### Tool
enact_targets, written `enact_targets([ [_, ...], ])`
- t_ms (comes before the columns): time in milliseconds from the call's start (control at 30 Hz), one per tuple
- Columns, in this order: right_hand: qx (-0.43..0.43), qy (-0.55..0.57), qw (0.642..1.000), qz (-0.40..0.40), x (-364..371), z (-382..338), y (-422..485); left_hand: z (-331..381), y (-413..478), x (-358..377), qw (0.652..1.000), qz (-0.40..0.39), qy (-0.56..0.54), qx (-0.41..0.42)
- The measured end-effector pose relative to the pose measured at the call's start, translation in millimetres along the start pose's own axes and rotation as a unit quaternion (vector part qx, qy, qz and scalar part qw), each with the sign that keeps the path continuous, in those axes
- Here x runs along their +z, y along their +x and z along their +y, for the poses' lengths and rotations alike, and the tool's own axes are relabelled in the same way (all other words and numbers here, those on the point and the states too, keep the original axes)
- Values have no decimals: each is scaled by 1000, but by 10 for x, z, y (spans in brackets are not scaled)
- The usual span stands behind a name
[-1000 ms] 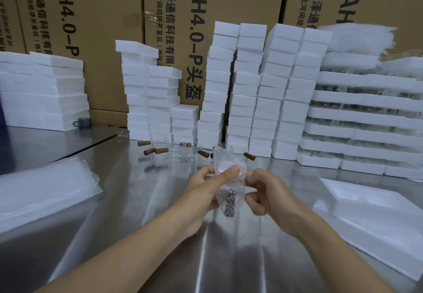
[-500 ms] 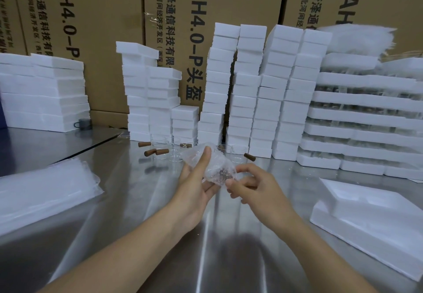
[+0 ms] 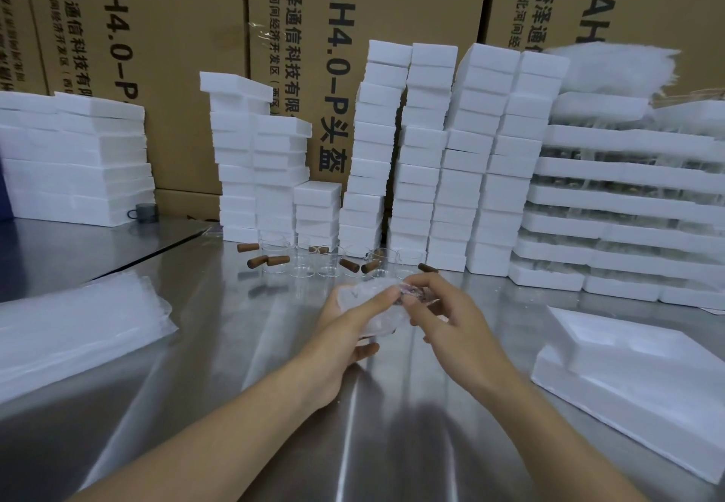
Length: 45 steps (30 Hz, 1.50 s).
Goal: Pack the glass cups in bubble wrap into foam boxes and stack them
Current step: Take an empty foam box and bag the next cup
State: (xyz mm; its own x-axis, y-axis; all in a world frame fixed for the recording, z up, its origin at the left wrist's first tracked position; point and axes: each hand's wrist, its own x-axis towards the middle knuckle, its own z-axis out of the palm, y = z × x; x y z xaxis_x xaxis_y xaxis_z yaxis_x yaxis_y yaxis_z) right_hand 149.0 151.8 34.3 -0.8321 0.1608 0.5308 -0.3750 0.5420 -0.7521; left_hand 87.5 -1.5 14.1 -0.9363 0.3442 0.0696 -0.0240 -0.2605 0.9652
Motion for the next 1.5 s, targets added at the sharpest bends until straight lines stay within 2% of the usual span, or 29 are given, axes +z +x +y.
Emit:
enact_targets([
  [67,-10,-60,997,41,-63,38,9,8,28,-19,1000,10,-13,-11],
  [133,-10,-192,977,94,-201,85,27,27,38,-38,997,29,-57,-34],
  [233,40,-421,897,129,-456,162,51,48,43,-72,991,49,-119,-48],
  [300,102,-469,866,141,-592,200,44,69,46,-81,986,51,-150,-52],
  [400,176,-477,850,138,-732,248,9,111,45,-77,976,55,-199,-66],
  [500,210,-461,854,118,-782,289,-15,133,73,-103,975,57,-208,-50],
  [600,195,-424,877,116,-780,323,-16,153,117,-149,976,72,-203,-36],
  [800,62,-325,942,63,-636,288,46,145,186,-210,979,83,-184,-29],
  [900,27,-254,967,2,-472,260,53,136,189,-217,978,98,-183,-12],
  [967,18,-248,967,-51,-374,267,37,158,207,-229,978,98,-184,1],
  [1033,4,-296,952,-79,-310,280,44,187,230,-256,979,103,-173,12],
  [1133,-11,-390,919,-61,-308,262,79,204,270,-304,983,99,-147,55],
  [1233,-13,-376,925,-52,-354,267,60,214,279,-332,983,85,-130,101],
  [1333,13,-326,941,-91,-313,267,27,187,292,-329,986,84,-86,120],
  [1500,15,-291,947,-138,-237,236,4,152,327,-329,986,79,30,143],
])
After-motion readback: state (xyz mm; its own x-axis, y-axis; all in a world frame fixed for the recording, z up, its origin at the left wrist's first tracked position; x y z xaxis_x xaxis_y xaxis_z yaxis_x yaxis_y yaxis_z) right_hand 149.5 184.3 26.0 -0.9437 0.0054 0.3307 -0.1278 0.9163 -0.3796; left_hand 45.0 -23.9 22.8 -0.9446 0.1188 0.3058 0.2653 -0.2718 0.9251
